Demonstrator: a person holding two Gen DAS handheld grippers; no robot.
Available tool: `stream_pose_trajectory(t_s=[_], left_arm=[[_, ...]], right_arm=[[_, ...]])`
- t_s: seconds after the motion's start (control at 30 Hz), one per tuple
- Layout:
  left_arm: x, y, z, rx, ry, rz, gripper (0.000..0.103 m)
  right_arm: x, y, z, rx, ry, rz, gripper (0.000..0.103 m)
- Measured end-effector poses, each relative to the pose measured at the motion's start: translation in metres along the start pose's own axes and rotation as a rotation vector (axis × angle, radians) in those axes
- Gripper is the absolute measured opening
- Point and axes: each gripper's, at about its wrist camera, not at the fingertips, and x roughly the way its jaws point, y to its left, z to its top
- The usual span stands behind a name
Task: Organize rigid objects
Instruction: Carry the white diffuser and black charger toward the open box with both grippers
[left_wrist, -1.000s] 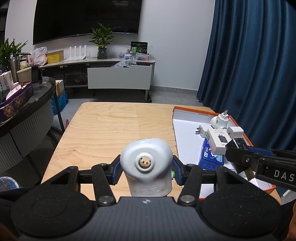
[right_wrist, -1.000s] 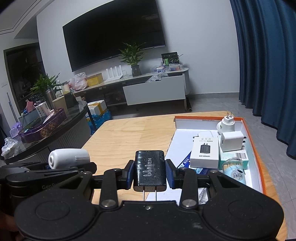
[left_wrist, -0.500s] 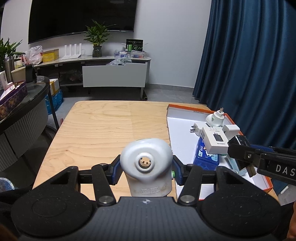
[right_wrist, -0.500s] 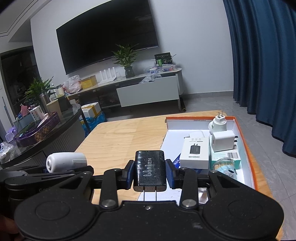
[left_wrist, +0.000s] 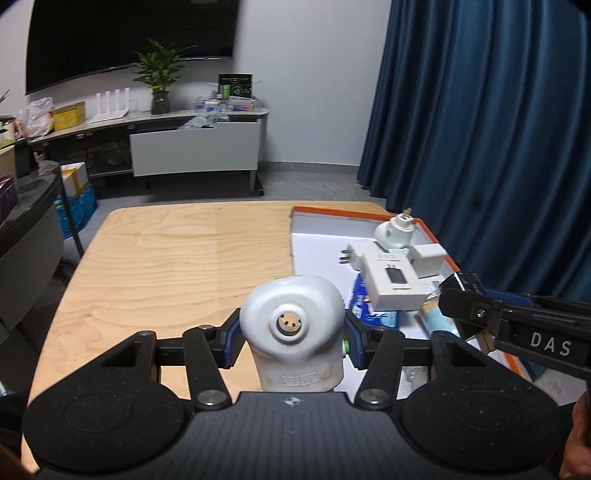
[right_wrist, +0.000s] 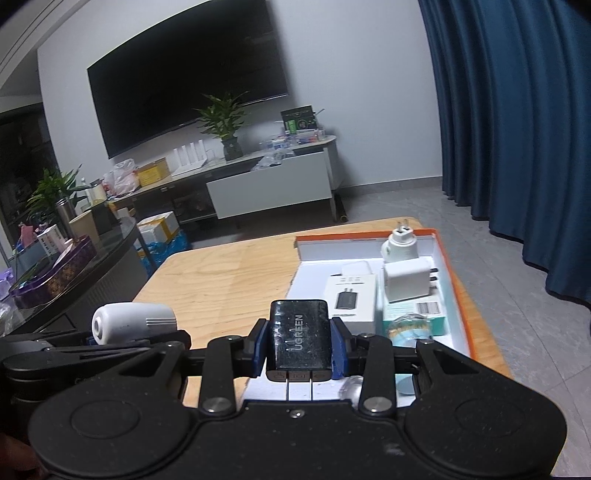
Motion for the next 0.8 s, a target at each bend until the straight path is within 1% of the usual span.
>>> stream_pose_trajectory(t_s=[0.43,0.6,0.8], left_arm=[[0.013,-0.029,0.022,0.044,-0.003,-0.077,0.055],[0.018,-0.039,0.031,0.058,-0.009,-0.090,0.055],[0.025,-0.040,0.036,0.060,-0.012,-0.093,0.055]], right_arm=[[-0.005,-0.028,0.017,0.042,-0.031,-0.062,0.044],[-0.005,-0.034,0.025,0.052,-0.045,-0.073,0.044],[-0.002,-0.041,0.033,0.058,-0.057,-0.080,0.044]])
